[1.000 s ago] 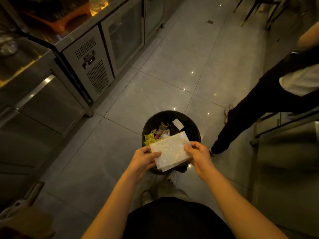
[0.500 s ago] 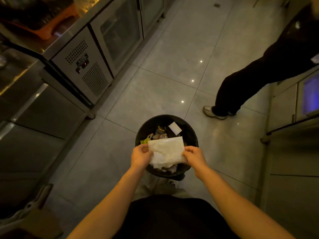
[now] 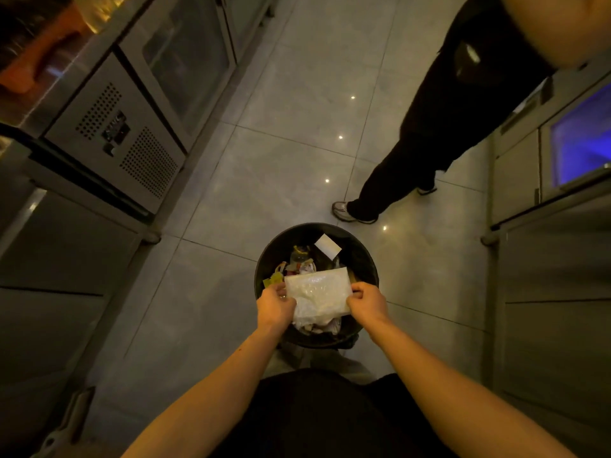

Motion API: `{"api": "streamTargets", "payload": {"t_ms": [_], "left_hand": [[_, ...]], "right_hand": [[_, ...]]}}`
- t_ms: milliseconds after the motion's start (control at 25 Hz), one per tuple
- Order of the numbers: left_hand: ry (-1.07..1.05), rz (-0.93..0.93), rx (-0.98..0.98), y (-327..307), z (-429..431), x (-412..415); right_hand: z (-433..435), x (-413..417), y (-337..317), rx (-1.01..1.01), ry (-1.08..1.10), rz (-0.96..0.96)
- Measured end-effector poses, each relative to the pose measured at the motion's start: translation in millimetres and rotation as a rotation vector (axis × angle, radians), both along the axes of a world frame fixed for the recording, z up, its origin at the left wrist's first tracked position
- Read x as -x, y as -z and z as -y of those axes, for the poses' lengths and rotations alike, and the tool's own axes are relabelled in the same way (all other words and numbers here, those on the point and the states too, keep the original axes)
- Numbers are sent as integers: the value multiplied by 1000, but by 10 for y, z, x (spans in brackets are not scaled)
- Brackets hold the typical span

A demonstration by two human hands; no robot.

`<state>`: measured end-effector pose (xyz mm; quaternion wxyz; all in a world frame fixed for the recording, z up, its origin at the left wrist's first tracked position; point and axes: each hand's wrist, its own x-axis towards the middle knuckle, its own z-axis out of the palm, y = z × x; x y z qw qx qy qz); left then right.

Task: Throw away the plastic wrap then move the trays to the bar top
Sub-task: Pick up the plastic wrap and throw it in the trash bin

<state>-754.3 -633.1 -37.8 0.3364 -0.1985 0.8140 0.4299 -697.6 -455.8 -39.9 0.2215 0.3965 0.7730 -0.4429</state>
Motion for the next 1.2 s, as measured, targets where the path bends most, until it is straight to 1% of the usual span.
{"api": "streamTargets", "payload": {"t_ms": [160, 280, 560, 680, 840, 960, 1200], "left_hand": [[94, -17, -27, -5, 56, 75], [185, -41, -4, -2, 95, 70], [207, -87, -48, 0, 217, -5], [261, -150, -76, -33, 222, -16], [390, -277, -119, -47, 183, 17], [476, -336, -132, -68, 102, 18], [647, -489, -139, -276, -219, -186]], "right_hand": [[102, 55, -22, -20, -28, 1], [141, 46, -49, -7, -45, 32], [251, -62, -80, -22, 13, 39], [295, -97, -147, -38, 58, -7], [323, -151, -236, -81, 146, -88], [295, -250, -289, -94, 202, -143], [79, -600, -508, -166, 213, -269]]}}
